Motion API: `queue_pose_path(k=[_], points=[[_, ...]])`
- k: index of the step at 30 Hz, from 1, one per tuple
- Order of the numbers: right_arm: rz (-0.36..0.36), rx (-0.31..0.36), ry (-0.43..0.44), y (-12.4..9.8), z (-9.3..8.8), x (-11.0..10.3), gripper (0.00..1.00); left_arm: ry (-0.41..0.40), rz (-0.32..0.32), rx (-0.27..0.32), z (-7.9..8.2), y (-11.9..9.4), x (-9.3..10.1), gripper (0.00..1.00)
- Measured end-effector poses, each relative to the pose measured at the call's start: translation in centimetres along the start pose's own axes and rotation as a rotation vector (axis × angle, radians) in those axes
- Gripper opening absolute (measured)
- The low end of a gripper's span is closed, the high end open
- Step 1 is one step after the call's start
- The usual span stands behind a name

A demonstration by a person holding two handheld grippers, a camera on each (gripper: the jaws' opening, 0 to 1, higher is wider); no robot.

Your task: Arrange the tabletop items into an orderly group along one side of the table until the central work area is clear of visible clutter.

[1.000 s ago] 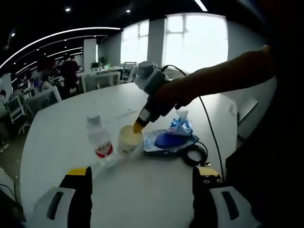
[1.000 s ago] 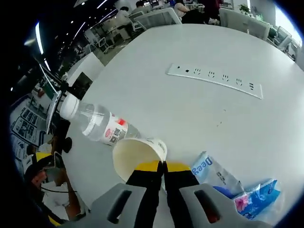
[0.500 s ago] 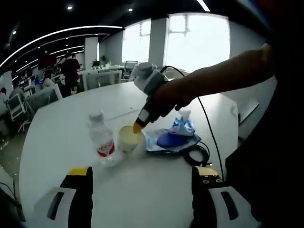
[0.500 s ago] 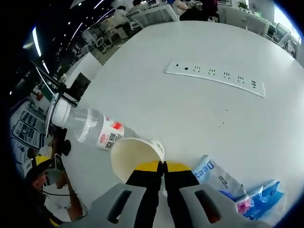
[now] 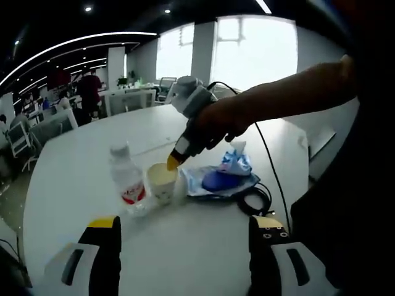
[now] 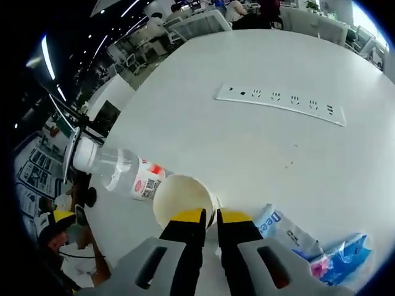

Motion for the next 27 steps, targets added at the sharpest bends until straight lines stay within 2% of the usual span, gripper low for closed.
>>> queue_pose_path(k=[3, 10, 13, 23, 24, 25, 27], points=[[-0.004, 0.017, -0.002, -0.2, 0.2, 0.1, 0.07, 0.0, 0.003, -0.003, -0.1, -0.1, -0.1, 0.84], [-0.007, 0.11, -0.037, -1.5, 1.0, 0.5, 0.24, 0.005, 0.004, 0.012, 0.1, -0.2, -0.5, 0.84], [0.017, 0.123, -0.031, -2.2, 0.8, 0.6, 0.33, 0.011, -0.001, 0.024, 0.4, -0.1, -0.3, 0.84], [0.03, 0.242, -0.025, -4.5, 1.1, 1.6, 0.48, 0.019, -0.021, 0.024, 0.7, 0.3, 0.2, 0.85], [0.034, 0.253, -0.03, -5.5, 0.6, 1.7, 0.5, 0.019, -0.022, 0.026, 0.7, 0.3, 0.3, 0.86], [0.04, 0.267, -0.052, -4.9, 1.1, 1.6, 0.52, 0.016, -0.023, 0.028, 0.8, 0.3, 0.3, 0.86], [0.015, 0.265, -0.124, -4.9, 0.8, 1.8, 0.57, 0.01, -0.024, 0.03, 0.8, 0.4, 0.4, 0.87]])
Point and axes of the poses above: the point that each gripper's makers call its tool centre point, and the gripper's own axes: y roughly forward along the fingers, x roughly to its right, z roughly out of its top, the point moved 5 cm from there along -y, roughly backward along the fingers, and after that the axes turned 10 degrees about -z, right-handed, at the moved point
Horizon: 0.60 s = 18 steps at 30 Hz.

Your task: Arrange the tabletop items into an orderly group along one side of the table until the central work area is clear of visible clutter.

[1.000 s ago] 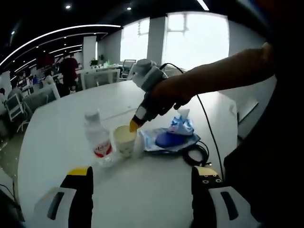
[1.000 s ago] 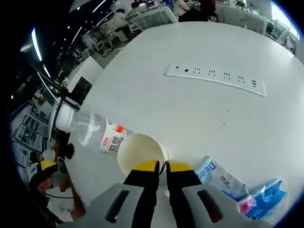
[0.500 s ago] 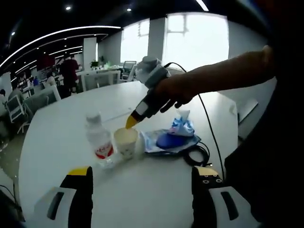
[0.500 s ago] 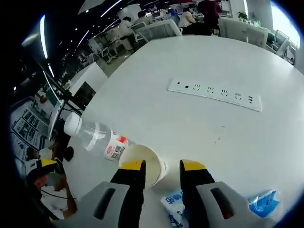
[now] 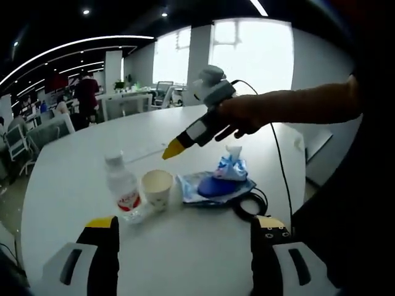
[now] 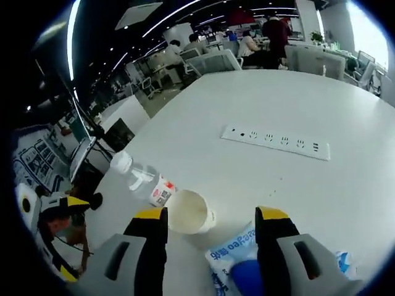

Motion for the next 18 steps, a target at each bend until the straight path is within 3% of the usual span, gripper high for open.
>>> queue_pose_path(k=[6, 9, 12, 18], points=[[0.001, 0.052, -0.069, -1.7, -0.7, 0.0, 0.65, -0.006, -0.005, -0.003, 0.1, 0.2, 0.2, 0.89], [0.05, 0.098, -0.113, -2.7, -0.9, -0.7, 0.71, -0.004, -0.005, -0.002, 0.2, 0.3, 0.6, 0.9], [0.048, 0.123, -0.16, -3.7, -1.3, -0.8, 0.78, -0.006, -0.009, 0.001, 0.3, 0.4, 0.9, 0.91], [0.065, 0.178, -0.16, -5.1, -1.7, -0.5, 0.83, -0.003, -0.011, 0.009, 0.8, 0.6, 1.2, 0.92]])
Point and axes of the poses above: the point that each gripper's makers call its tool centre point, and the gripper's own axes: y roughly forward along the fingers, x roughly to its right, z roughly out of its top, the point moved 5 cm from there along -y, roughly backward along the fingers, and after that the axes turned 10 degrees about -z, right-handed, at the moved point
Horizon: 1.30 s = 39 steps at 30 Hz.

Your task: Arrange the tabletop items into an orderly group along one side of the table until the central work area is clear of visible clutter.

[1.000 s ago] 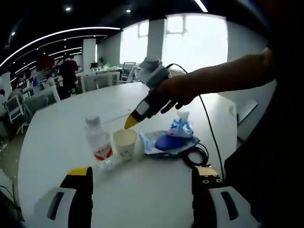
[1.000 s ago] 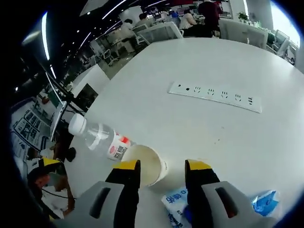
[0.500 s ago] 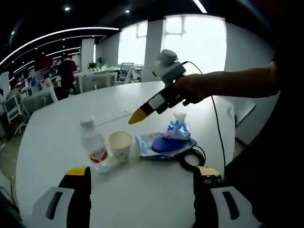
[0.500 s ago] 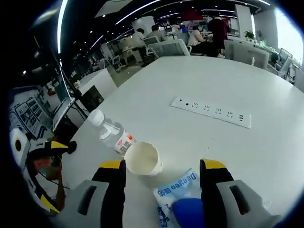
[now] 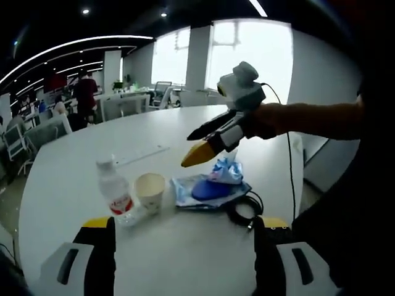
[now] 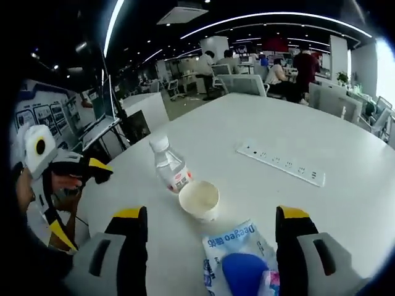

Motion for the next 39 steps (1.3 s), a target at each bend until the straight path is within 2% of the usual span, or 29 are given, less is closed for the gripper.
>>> queue_pose_path(k=[8, 11, 16, 21, 25, 39], points=[[0.003, 0.067, -0.003, -2.8, -1.0, 0.8, 0.9, -0.025, 0.009, 0.017, 0.5, 0.1, 0.4, 0.94], [-0.02, 0.084, -0.015, -4.0, -1.6, 1.4, 0.92, -0.039, 0.009, 0.018, 0.6, 0.2, 0.6, 0.95], [-0.037, 0.125, 0.018, -6.1, -2.6, 2.1, 0.95, -0.043, 0.003, 0.025, 1.1, 0.3, 1.0, 0.96], [-0.053, 0.137, 0.021, -7.9, -3.9, 2.8, 0.98, -0.048, -0.003, 0.031, 1.4, 0.6, 1.2, 0.97], [-0.043, 0.173, 0.029, -9.3, -4.4, 2.6, 1.0, -0.05, -0.006, 0.038, 1.8, 0.9, 1.5, 0.98], [-0.111, 0.159, 0.056, -13.0, -8.6, 5.2, 1.0, -0.058, -0.02, 0.068, 2.1, 1.2, 2.3, 0.99]])
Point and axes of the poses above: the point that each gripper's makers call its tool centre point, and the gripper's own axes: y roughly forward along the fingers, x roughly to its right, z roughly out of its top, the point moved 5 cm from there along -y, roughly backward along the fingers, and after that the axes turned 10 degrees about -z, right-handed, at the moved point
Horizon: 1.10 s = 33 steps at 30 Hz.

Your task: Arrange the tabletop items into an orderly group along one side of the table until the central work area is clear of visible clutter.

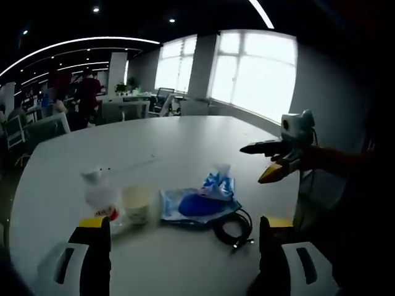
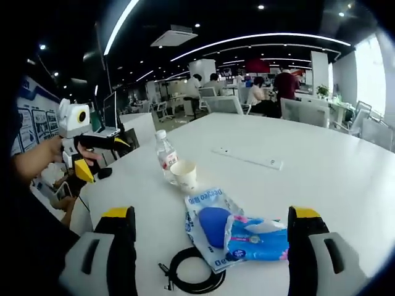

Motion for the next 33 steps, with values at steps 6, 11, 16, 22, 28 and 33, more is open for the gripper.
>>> queue_pose_path(k=[6, 11, 16, 22, 28, 33], points=[[-0.021, -0.006, 0.003, -1.4, -1.2, 0.8, 1.0, -0.01, 0.005, 0.006, -0.5, -0.2, 0.3, 0.99], [-0.033, -0.015, 0.026, -2.4, -2.2, 1.5, 1.0, -0.01, 0.004, 0.007, -0.8, -0.5, 0.4, 0.99], [-0.067, -0.023, 0.046, -3.2, -2.5, 2.4, 1.0, -0.008, 0.0, 0.007, -0.8, -0.8, 0.8, 0.99], [-0.066, -0.013, 0.06, -3.6, -2.3, 2.8, 1.0, -0.014, -0.001, 0.015, -0.9, -1.0, 0.6, 0.99], [-0.038, -0.018, 0.034, -3.8, -2.1, 2.5, 1.0, -0.023, 0.009, 0.022, -0.8, -1.0, 0.7, 0.99], [-0.004, -0.011, 0.032, -4.0, -2.0, 2.2, 1.0, -0.027, 0.017, 0.023, -0.9, -1.0, 0.3, 0.99]])
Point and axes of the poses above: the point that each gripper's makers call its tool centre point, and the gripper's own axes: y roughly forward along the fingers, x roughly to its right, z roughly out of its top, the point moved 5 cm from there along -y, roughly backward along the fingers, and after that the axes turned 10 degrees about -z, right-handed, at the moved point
